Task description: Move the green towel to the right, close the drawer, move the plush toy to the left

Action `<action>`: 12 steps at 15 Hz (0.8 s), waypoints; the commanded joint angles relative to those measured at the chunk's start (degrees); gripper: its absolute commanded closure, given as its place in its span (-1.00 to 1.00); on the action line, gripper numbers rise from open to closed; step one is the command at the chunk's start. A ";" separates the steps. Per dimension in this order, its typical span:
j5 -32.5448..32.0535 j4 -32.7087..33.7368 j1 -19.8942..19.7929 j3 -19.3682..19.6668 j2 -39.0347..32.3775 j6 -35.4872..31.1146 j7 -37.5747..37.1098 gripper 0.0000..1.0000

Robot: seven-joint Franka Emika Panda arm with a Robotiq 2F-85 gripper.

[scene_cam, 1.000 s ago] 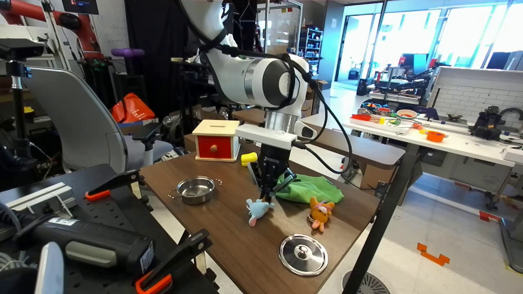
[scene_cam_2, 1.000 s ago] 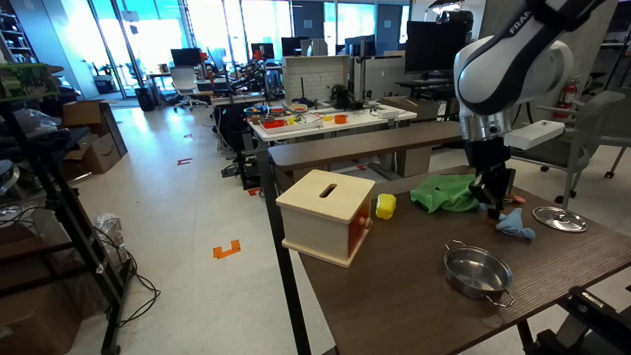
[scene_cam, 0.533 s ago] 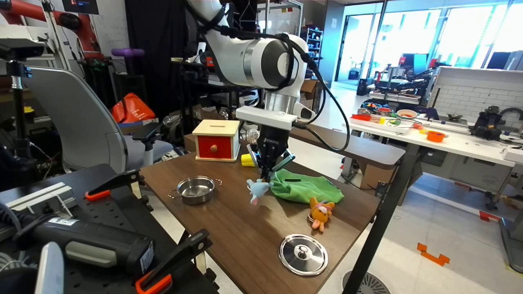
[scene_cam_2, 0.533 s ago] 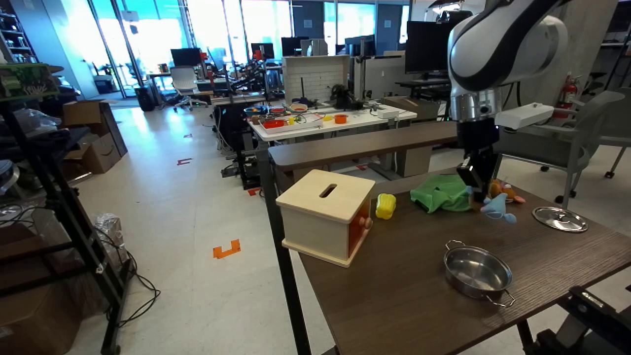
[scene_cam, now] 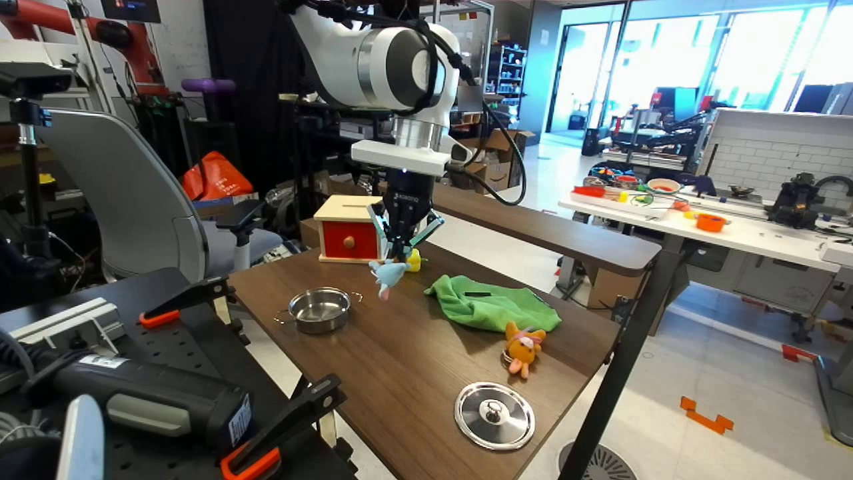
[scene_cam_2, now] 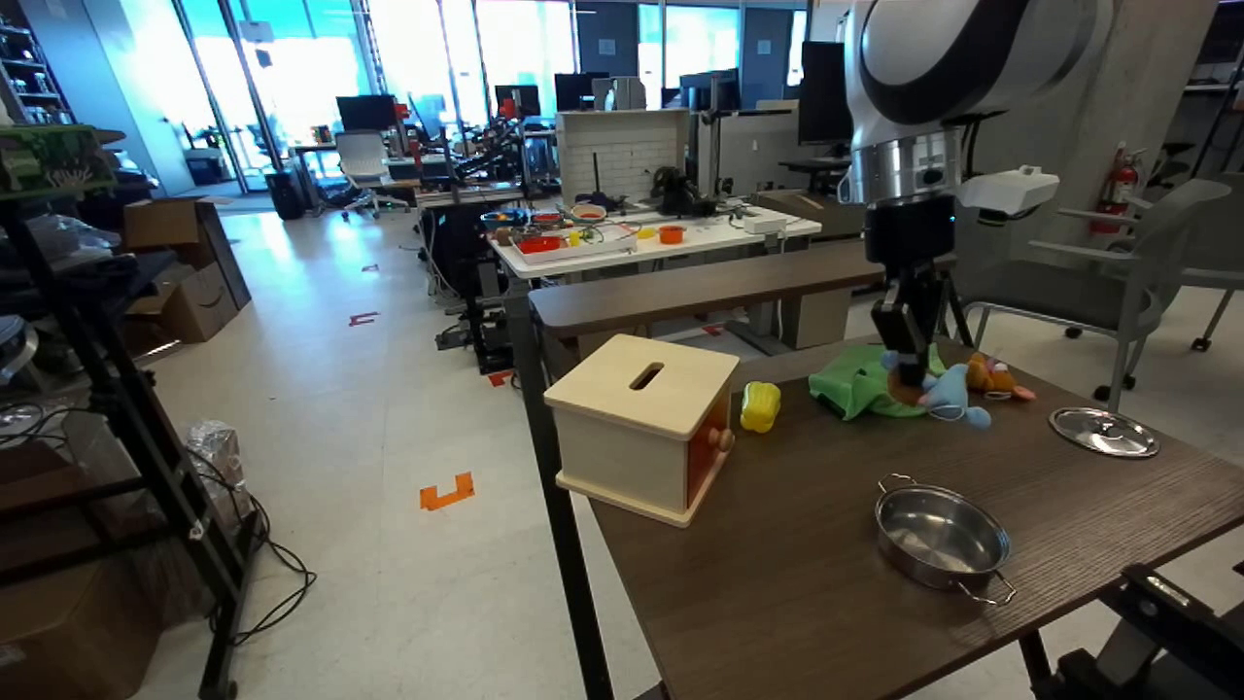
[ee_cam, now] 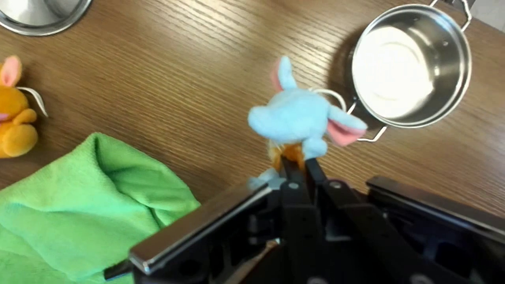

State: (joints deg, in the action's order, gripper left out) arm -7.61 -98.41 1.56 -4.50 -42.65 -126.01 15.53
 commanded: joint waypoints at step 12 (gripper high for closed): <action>-2.85 6.15 5.70 -2.34 -5.76 -0.47 3.97 0.97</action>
State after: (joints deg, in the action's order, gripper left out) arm -9.39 -96.17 7.05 -6.40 -45.37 -126.12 18.45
